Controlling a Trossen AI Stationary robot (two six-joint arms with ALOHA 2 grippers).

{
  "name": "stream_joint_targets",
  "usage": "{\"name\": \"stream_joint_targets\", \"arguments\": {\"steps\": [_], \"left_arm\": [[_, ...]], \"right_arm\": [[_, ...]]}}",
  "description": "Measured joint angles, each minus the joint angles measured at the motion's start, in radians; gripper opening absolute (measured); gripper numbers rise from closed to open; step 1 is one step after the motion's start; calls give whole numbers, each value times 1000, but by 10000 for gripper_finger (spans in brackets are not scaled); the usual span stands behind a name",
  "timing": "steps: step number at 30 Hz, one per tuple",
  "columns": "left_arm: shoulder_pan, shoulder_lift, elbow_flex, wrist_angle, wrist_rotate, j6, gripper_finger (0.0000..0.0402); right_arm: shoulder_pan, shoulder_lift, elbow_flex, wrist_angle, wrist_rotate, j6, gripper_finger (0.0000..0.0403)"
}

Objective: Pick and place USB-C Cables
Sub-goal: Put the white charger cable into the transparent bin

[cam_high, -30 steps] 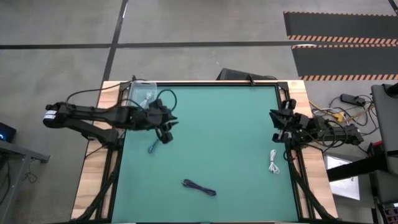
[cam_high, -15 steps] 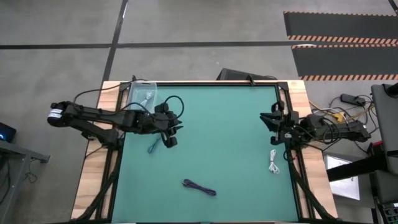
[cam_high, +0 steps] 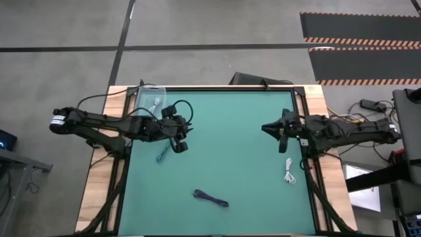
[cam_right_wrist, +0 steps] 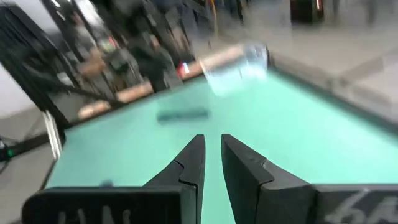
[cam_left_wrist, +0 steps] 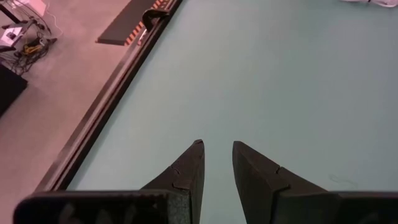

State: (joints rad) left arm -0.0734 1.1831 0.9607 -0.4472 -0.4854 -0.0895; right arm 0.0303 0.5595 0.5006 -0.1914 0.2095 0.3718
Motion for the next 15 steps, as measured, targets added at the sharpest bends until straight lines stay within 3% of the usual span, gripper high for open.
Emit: {"name": "stream_joint_targets", "arguments": {"steps": [8, 15], "left_arm": [[0, -5, 2, 22, -5, 37, 67], [0, -4, 3, 21, -56, 49, 67]], "right_arm": [[6, 142, 150, -400, -18, 295, 43], [11, 267, 202, -547, -160, 483, 43]]}}
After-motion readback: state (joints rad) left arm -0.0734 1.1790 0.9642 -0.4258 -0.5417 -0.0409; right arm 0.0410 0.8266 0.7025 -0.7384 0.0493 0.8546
